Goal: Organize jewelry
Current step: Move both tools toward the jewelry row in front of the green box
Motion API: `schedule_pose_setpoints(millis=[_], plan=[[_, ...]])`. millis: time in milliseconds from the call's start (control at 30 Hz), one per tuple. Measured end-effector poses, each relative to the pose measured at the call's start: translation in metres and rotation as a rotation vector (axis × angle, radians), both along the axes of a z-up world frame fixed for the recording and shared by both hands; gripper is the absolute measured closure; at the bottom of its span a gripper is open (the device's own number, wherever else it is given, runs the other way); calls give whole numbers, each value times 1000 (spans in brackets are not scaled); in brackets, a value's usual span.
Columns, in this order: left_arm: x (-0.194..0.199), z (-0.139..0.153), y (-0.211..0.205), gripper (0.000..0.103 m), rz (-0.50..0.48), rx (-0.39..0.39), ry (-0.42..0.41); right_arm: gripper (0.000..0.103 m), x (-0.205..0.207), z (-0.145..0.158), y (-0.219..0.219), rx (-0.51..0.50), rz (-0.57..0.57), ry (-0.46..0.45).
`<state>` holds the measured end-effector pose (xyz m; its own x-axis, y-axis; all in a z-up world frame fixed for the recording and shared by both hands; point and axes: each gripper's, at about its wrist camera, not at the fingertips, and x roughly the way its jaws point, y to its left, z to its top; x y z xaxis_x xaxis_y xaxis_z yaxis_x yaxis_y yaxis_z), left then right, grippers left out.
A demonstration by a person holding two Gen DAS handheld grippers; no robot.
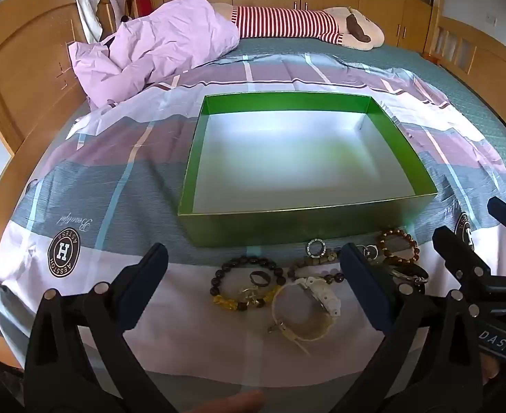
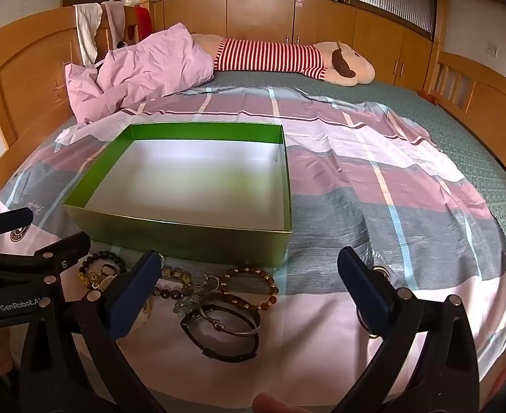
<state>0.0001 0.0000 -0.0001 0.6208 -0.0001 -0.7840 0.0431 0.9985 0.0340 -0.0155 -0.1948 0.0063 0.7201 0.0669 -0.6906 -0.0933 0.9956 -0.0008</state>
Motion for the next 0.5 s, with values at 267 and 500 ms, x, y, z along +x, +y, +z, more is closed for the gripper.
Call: schedule_pose_setpoints(millis=[267,500], plan=[[-1,2,3,4,-4,4,0,2,1,0,1,0,0,6],[-1,2,2,4,-4,9,0,2,-2,2,-1,-3,1,9]])
